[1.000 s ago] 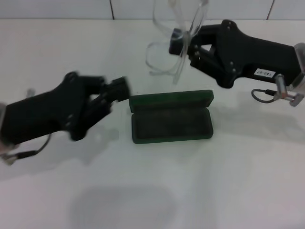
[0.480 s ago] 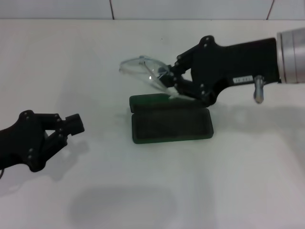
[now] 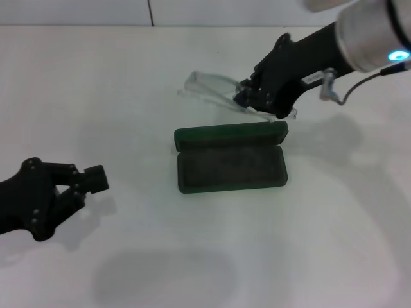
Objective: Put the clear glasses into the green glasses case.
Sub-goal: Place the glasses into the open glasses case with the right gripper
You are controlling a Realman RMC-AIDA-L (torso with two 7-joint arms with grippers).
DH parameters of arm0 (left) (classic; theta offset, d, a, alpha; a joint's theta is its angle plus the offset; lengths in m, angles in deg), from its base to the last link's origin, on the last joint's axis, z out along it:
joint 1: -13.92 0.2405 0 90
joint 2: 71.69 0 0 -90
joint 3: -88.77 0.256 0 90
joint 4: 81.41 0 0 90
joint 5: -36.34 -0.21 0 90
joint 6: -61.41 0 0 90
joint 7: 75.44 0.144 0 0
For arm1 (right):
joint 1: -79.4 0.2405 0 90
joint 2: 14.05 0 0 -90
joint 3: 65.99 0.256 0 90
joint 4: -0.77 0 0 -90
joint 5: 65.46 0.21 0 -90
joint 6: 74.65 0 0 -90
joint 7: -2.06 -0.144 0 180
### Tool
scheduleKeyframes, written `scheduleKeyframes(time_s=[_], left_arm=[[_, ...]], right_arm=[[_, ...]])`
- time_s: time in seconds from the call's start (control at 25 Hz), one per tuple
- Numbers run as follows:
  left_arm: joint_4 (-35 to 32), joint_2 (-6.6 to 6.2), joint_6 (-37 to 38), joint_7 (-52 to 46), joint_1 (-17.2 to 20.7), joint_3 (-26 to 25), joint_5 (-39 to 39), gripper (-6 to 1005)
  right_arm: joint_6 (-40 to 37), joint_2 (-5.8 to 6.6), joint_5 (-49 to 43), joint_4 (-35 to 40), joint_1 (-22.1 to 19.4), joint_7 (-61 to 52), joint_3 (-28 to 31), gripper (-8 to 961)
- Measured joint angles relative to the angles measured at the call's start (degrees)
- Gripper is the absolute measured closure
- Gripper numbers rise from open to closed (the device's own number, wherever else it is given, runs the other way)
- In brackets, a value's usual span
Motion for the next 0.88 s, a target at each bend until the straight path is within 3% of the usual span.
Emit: scheduleKeyframes(time_s=[0.2,0.36,0.64,0.88], left_arm=[[0.16,0.4,0.04,0.2,-0.66,0.06,-0.97,941],[0.47,0.4,0.07,0.29,-0.88,-0.02,-0.98,941],[0.26,0.23,0.15,0.24,-0.89,0.42,-2.02,941],[-0.05,0.39,2.27,1.01,-1.34,0.61,-7.9,941]], right_arm=[[-4.11,-0.2,-5.15,-4.97,8.35,-4.57,-3.68,832],[-4.72,-0.26,-8.0,-6.59,11.51,-6.03,-7.02,831],[-5.01,-0.26,-10.87,-7.99,12.28,-6.24,-11.21,830],[-0.98,-0.43,-14.44,-9.51,12.12,-7.48,-19.59,829]])
